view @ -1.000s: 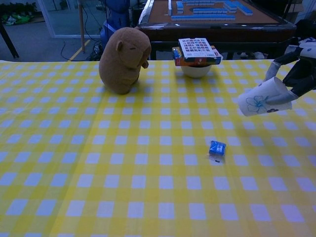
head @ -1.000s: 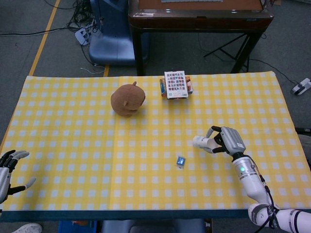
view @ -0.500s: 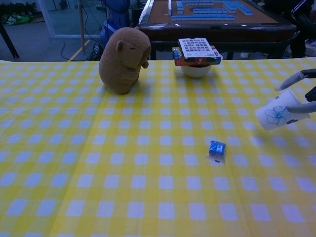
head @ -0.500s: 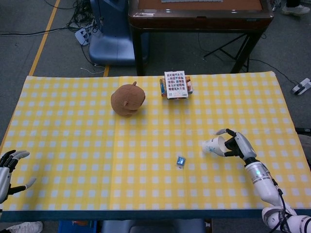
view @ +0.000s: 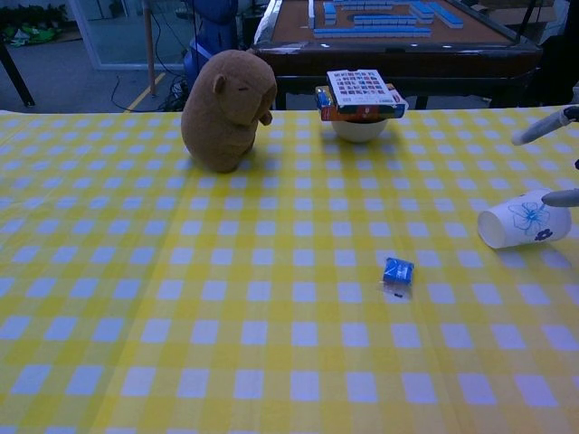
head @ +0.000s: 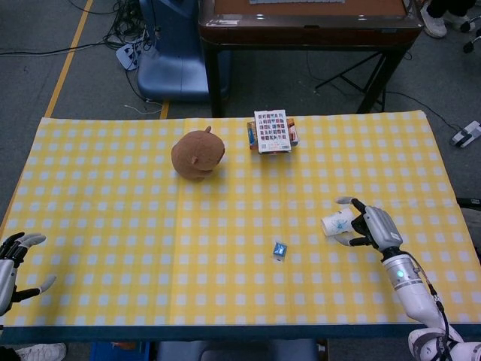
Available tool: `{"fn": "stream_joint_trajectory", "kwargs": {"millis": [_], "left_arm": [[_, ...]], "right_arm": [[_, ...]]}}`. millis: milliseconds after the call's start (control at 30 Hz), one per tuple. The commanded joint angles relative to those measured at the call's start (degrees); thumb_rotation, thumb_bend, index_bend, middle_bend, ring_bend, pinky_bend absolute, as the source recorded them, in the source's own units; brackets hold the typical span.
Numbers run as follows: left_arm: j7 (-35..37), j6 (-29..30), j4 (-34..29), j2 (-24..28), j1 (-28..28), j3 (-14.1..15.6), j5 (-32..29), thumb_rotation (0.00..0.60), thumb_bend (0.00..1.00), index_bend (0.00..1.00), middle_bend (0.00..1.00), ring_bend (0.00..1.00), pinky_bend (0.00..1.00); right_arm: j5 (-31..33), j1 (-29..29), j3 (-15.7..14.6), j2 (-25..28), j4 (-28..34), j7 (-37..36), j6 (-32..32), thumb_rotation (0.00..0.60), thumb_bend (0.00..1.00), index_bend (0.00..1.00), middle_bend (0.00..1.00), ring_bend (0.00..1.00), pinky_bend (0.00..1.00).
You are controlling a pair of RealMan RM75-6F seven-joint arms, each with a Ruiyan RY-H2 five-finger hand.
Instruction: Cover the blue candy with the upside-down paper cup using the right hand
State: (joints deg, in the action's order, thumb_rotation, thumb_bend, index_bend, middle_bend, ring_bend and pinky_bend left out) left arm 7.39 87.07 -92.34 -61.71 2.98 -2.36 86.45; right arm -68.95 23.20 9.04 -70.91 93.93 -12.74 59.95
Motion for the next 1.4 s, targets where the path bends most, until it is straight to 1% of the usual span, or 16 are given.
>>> {"fn": "stream_joint_trajectory", "kwargs": {"millis": [33,133,233,267,367,567,800,1133,1400], "left_arm": [[-0.01,0.03,-0.09,0.05,0.01,0.05,0.13,0.6,0.05,0.29,0.22,0.14,0.42],[0.0,0.17,-0.18,0.09,-0.03,0.13,0.34,0.6,0.05,0.29,0.22,0.14,0.42],[0.32,0.33,-0.22,0.21,-0.1,0.11,0.37,0.6,0.05,0.29,0.22,0.14,0.42],[0.47,0.39,-0.22,0.26,-0.13,0.09,0.34,0.6,0.05,0.29,0.22,0.14,0.42],[1.15,0.56,-0.18,0.49,-0.25,-0.02,0.18,0.6,0.05,0.29,0.22,0.14,0.42],[2.62,0.99,0.06,1.02,-0.5,-0.26,-0.09,0.6,0.05,0.29,0.22,0.14,0.42],[3.67,1.34,0.13,1.42,-0.68,-0.36,-0.05,0.6,0.05,0.29,0.22,0.14,0.42],[4.01,1.67,0.0,1.6,-0.85,-0.38,0.12,0.6,0.05,0.29,0.22,0.14,0.42],[4.01,1.72,-0.06,1.64,-0.9,-0.33,0.25,0.6,0.05,0.29,0.22,0.14,0.42]], "right_arm": [[3.54,1.5,-0.58,0.04,4.65,21.77,4.76,0.6,0.0,0.33,1.0,0.93,1.0],[7.72,3.66,-0.74,-0.37,7.11,35.29,5.69,0.6,0.0,0.34,1.0,0.93,1.0],[12.14,6.04,-0.73,-1.68,8.47,46.44,6.74,0.6,0.0,0.34,1.0,0.93,1.0],[13.43,6.74,-0.69,-2.16,8.65,49.15,7.02,0.6,0.0,0.34,1.0,0.93,1.0],[17.25,8.88,-0.56,-3.94,8.54,56.19,7.76,0.6,0.0,0.34,1.0,0.93,1.0],[23.71,12.16,-0.84,-6.87,7.19,64.71,8.19,0.6,0.0,0.34,1.0,0.93,1.0],[27.95,14.25,-1.7,-9.14,5.38,68.61,8.36,0.6,0.0,0.34,1.0,0.93,1.0],[30.44,15.84,-2.73,-11.01,3.11,70.15,8.71,0.6,0.0,0.34,1.0,0.93,1.0],[31.51,16.92,-3.04,-12.54,0.79,69.94,7.91,0.6,0.0,0.35,1.0,0.93,1.0]]}}
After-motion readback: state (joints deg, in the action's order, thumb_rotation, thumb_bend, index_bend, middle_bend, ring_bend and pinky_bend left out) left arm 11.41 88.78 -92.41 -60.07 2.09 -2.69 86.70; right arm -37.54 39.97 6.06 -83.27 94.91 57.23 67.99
